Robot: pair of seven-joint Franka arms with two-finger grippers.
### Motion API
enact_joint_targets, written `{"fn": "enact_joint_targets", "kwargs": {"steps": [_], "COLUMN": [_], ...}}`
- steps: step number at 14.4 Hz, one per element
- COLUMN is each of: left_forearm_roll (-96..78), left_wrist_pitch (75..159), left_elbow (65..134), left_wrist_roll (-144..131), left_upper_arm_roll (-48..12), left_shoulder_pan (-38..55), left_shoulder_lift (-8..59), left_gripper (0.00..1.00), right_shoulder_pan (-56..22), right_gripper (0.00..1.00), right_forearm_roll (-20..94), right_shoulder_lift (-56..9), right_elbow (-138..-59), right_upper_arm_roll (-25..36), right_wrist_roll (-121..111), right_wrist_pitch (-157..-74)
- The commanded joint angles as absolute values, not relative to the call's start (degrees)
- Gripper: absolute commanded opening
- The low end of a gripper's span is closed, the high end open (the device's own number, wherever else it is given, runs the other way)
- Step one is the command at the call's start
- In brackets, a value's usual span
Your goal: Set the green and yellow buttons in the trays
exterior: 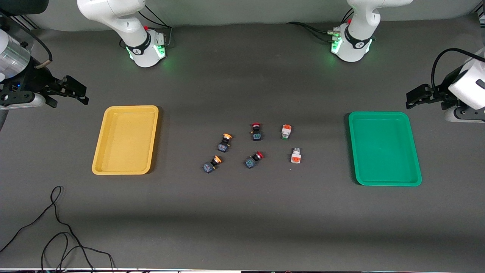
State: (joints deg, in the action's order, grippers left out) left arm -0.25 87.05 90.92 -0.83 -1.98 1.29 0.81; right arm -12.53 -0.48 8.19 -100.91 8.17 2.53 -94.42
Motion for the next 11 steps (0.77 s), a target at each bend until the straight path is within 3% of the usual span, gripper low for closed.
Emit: {"fn": "enact_joint_targets", "kwargs": {"steps": [1,11], "left_forearm_roll": [0.4,0.4], "left_wrist_pitch": [85.9,85.3], "left_elbow": [91.1,92.5], "left_wrist_roll": [0.2,0.2], "left_upper_arm_roll": [-1.9,-2.0], "left_shoulder_pan": [1.4,2.0], "left_shoulder_lift": [0.1,-0.1], "left_gripper": [1.0,1.0], "right_shoulder_pan": [-12.7,-12.6], "right_gripper": [1.0,1.0], "right_forearm_roll": [-1.6,0.3], "right_shoulder_lift": [7.3,2.4], "right_elbow": [-99.0,-95.4], "right_upper_arm_roll": [9.4,9.6], "right_wrist_roll": [2.0,2.2], "right_wrist_pitch": [-94.0,-93.7]}}
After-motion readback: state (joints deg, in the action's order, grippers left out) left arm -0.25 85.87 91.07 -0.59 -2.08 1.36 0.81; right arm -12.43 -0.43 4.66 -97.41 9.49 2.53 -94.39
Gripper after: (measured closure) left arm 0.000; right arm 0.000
